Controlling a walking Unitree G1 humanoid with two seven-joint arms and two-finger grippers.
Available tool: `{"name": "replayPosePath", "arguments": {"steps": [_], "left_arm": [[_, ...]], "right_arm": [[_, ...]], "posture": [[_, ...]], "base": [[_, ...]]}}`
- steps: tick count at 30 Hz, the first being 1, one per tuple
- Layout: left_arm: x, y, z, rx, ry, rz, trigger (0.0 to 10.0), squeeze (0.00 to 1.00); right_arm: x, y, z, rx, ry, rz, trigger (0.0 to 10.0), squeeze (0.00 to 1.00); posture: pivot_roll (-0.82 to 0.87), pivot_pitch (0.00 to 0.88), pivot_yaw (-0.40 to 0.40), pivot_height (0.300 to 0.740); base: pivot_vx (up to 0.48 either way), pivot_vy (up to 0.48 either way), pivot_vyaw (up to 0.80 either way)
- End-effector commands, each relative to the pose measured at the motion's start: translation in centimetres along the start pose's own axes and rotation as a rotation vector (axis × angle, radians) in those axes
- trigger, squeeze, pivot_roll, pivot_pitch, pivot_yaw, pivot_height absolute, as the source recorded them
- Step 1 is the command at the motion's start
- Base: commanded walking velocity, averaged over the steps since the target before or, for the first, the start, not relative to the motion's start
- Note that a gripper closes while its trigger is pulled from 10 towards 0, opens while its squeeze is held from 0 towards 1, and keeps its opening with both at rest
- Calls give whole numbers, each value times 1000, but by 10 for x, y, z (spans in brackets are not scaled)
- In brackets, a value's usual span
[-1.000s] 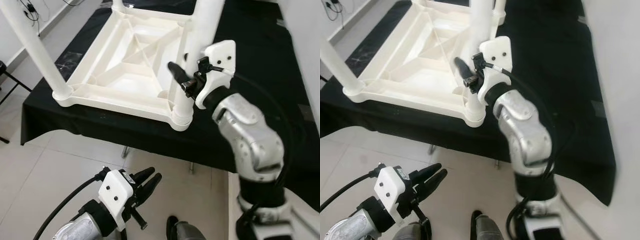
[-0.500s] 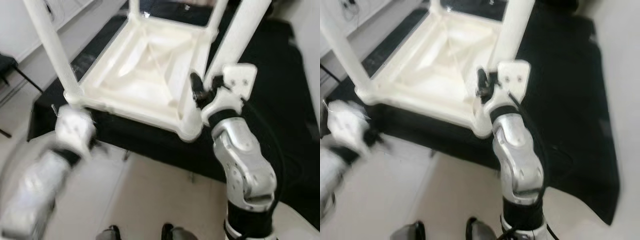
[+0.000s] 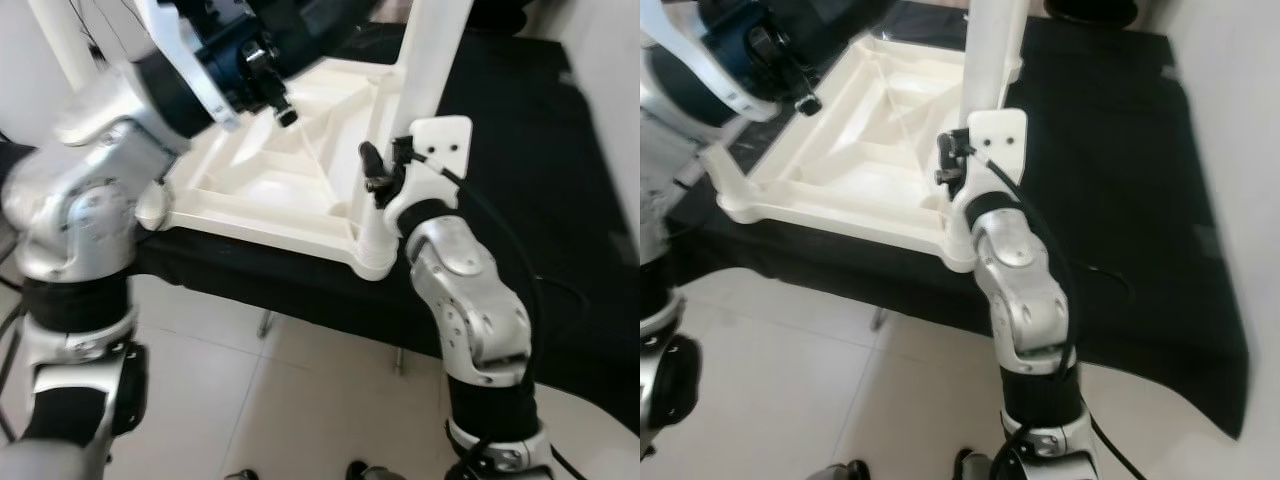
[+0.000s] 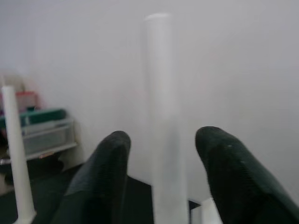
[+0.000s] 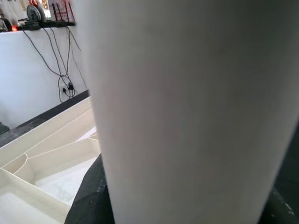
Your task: Building children table
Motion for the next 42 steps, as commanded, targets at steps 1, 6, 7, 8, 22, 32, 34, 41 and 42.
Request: {"name": "replayPosePath", "arguments": {"steps": [1, 6, 7, 8, 22, 32, 34, 41, 42], "left_arm": [[7, 0, 7, -47, 18, -24, 10000, 1000], [7, -9, 27, -87, -12, -25, 10000, 1000], [5, -12, 32, -95, -30, -20, 10000, 1000], [5, -12, 32, -95, -30, -20, 10000, 1000], [-39, -5, 53, -255, -184, -208, 10000, 0], [-47, -1, 59, -326, -238, -179, 0, 0], [-48, -1, 59, -334, -248, -167, 0, 0], [-50, -2, 60, -352, -268, -150, 0, 0], [-50, -2, 60, -352, -268, -150, 0, 0]], "right_arm": [[-62, 3, -3, -10, -263, 33, 10000, 0], [-61, -5, -1, 13, -258, 42, 10000, 0], [-61, -7, -1, 18, -258, 45, 10000, 0], [-61, -7, -1, 18, -258, 45, 10000, 0], [-56, -15, 0, 65, -234, 59, 10000, 0], [-53, -20, 0, 84, -222, 63, 10000, 0], [-53, -21, 0, 87, -221, 63, 10000, 0], [-51, -23, 2, 100, -215, 63, 10000, 0], [-51, -23, 2, 100, -215, 63, 10000, 0]], "posture": [[42, 234, -24, 740], [43, 231, -20, 740], [43, 230, -19, 740], [43, 230, -19, 740], [34, 231, -15, 740], [32, 226, -9, 740], [34, 225, -9, 740], [38, 224, -8, 740], [38, 224, -8, 740]], "base": [[0, 0, 0], [0, 0, 0], [0, 0, 0], [0, 0, 0], [0, 0, 0], [0, 0, 0], [0, 0, 0], [0, 0, 0], [0, 0, 0]]}}
Point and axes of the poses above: a point about 5 cm out from each wrist's last joint towards the gripper, its own z axis pointing out of the wrist towards the gripper, its own x axis along the axis of the wrist's last joint, y = z × x, the point moved 3 cm from there along z, pointing out of the wrist towards the gripper, and after that the axes turned 5 degrees about z, right-handed, at the moved point
